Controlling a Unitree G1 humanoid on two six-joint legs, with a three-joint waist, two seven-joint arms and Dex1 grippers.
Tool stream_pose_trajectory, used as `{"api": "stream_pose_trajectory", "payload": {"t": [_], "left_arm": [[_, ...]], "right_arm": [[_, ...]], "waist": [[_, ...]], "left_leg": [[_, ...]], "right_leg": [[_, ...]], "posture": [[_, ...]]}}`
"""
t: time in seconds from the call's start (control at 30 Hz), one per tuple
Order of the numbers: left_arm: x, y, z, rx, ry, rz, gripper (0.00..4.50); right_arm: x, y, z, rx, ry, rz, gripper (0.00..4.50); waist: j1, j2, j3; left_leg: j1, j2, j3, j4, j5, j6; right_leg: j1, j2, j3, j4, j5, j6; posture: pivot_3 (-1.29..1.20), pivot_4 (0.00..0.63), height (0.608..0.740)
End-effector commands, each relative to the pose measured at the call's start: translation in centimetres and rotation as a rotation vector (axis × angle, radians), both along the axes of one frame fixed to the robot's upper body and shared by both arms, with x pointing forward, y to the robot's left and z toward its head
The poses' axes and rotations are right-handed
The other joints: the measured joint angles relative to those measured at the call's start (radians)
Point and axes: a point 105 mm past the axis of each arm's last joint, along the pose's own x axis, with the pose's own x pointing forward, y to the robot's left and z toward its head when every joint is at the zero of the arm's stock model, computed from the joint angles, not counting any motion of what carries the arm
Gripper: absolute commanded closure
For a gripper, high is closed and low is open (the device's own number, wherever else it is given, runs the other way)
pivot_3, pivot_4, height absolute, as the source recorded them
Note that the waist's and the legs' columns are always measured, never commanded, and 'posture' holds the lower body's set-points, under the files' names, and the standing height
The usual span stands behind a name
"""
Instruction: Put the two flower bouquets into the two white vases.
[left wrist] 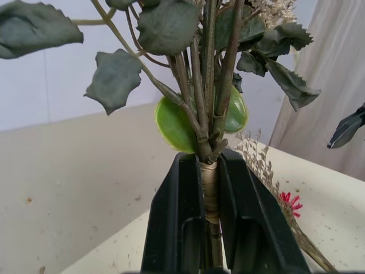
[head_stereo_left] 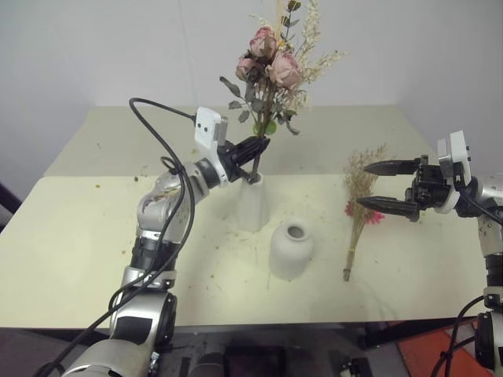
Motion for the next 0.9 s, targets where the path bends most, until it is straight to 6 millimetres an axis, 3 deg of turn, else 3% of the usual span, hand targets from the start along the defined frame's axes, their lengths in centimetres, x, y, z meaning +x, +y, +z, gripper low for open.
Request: {"api": "stream_pose_trajectory", "payload": {"t": [0.03,0.13,0.4,0.43,0.7,0.9], "left_arm": [[-0.6,-0.2,0.9,0.007,-0.033,-0.006,3.67],[-0.9,-0.1,0.9,0.017,-0.029,-0.013,2.87],[-2.2,1.2,1.1,0.068,-0.049,-0.015,0.20],[-2.5,1.5,1.1,0.080,-0.051,-0.019,0.03],[-6.6,4.1,0.0,0.222,0.002,-0.086,0.03],[-10.8,6.2,0.6,0.351,-0.025,-0.270,0.03]], "right_arm": [[-0.4,-0.1,1.2,0.025,-0.043,0.000,0.07],[-0.4,-0.1,1.2,0.024,-0.043,-0.002,0.07],[-0.2,-0.1,1.1,0.016,-0.038,-0.001,0.07],[-0.1,-0.1,1.1,0.015,-0.038,-0.001,0.07],[-0.2,-0.3,0.8,-0.002,-0.025,-0.003,0.07],[0.1,-1.2,-0.3,-0.071,0.038,-0.077,0.07]], "waist": [[0.000,0.000,0.000],[-0.001,0.000,0.000],[-0.001,0.000,0.000],[-0.001,0.000,0.000],[-0.006,0.000,0.000],[-0.006,0.001,0.000]], "left_leg": [[0.000,0.000,0.000,0.000,0.000,0.000],[0.000,0.000,0.000,0.000,0.000,0.000],[0.000,0.000,0.000,0.000,0.000,0.000],[0.000,0.000,0.000,0.000,0.000,0.000],[0.000,0.001,0.000,0.000,0.000,0.000],[0.001,0.002,0.000,0.000,0.000,0.000]], "right_leg": [[0.000,0.000,0.000,0.000,0.000,0.000],[0.000,0.000,0.000,0.000,0.000,0.000],[0.000,0.000,0.000,0.000,0.000,0.000],[0.000,0.000,0.000,0.000,0.000,0.000],[0.000,0.001,0.000,0.000,0.000,0.000],[0.000,0.001,0.000,0.000,0.000,0.000]], "posture": [[0.00,0.150,0.740],[0.00,0.150,0.740],[0.00,0.150,0.740],[0.00,0.150,0.740],[0.00,0.150,0.740],[0.00,0.150,0.740]]}}
